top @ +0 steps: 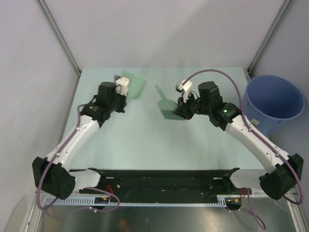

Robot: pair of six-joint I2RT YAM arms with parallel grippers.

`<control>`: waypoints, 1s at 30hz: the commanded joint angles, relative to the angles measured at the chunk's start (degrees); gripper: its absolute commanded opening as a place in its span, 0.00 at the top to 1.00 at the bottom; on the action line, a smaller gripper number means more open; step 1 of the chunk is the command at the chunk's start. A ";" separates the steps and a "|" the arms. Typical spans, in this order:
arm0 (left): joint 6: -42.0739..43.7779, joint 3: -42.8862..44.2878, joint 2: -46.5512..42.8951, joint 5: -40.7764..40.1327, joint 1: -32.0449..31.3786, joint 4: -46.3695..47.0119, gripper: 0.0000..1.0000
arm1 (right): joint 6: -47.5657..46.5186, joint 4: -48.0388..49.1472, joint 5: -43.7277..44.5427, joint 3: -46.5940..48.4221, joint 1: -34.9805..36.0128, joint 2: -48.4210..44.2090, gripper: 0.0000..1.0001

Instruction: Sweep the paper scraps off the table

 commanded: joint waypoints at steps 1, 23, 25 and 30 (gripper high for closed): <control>-2.02 -0.19 6.56 -0.79 -9.79 -4.35 1.00 | 8.46 0.89 9.17 0.31 -3.58 -10.05 1.00; -7.04 15.73 35.41 8.77 -32.58 -2.60 0.47 | 12.34 -10.19 26.34 0.40 -4.99 -25.20 1.00; -6.08 15.29 34.28 10.97 -32.58 -2.60 0.09 | 11.99 -11.86 25.63 0.40 -4.99 -25.64 1.00; 4.10 11.69 23.85 17.30 -32.58 -3.03 0.00 | 6.99 -14.67 15.30 0.31 -5.08 -25.12 1.00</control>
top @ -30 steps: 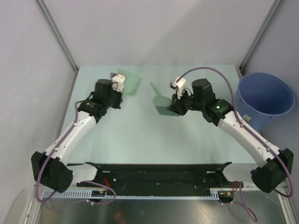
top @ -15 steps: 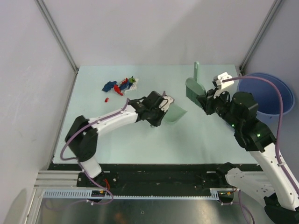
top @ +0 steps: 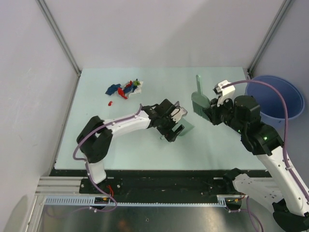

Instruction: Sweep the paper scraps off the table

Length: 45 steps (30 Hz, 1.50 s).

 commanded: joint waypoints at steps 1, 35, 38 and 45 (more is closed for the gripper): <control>11.13 -1.91 -13.88 8.28 -0.14 -0.06 0.00 | -4.95 -2.17 -11.37 1.01 -0.12 0.11 1.00; 24.95 12.76 -44.42 33.51 20.78 -41.55 0.25 | -37.83 -4.71 -58.25 20.60 16.67 40.54 1.00; 25.48 14.08 -43.36 35.63 20.78 -41.46 0.36 | -38.10 -6.39 -57.10 21.66 17.55 41.60 1.00; 27.15 12.59 -42.74 33.34 20.78 -44.00 0.89 | -38.71 -7.18 -56.13 21.93 17.38 41.42 1.00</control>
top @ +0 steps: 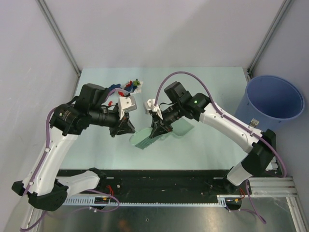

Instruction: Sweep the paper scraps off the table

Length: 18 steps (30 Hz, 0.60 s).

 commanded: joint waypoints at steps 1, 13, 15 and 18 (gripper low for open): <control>1.86 -0.24 -0.23 1.47 0.23 -2.42 0.94 | -1.34 -1.15 -0.62 2.61 -0.13 0.11 1.00; -5.43 -2.17 -0.84 -21.96 5.39 4.16 1.00 | 43.45 19.58 42.97 -0.56 -2.25 1.08 0.10; -6.66 -5.07 -1.98 -28.02 7.78 9.58 1.00 | 54.07 17.06 62.97 -1.08 -2.51 1.60 0.08; -7.10 -8.32 -4.27 -37.62 11.03 17.06 1.00 | 63.52 16.77 77.39 -5.19 2.12 2.04 0.00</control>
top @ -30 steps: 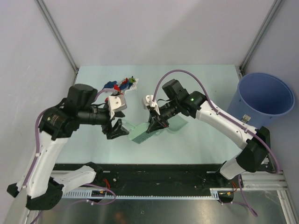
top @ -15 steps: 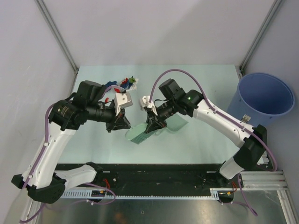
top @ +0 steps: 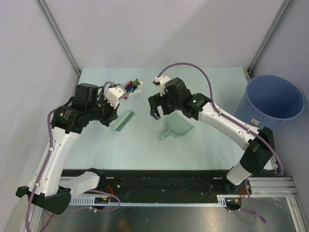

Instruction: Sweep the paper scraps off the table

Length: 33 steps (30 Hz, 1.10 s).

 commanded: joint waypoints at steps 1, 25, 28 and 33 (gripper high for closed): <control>-3.36 -3.52 -3.59 -19.70 4.22 13.19 1.00 | 24.27 3.49 35.52 -4.47 5.46 1.39 0.00; -1.52 -9.33 -8.96 -24.04 5.63 20.68 1.00 | 6.89 1.13 20.62 -3.77 4.34 23.02 0.48; -1.00 -9.24 -8.87 -23.43 5.63 20.59 1.00 | 0.38 -1.86 15.52 -4.48 4.51 22.58 0.71; 0.06 -9.33 -8.35 -24.13 5.72 20.68 1.00 | -11.13 -5.91 13.57 -6.67 7.76 20.57 1.00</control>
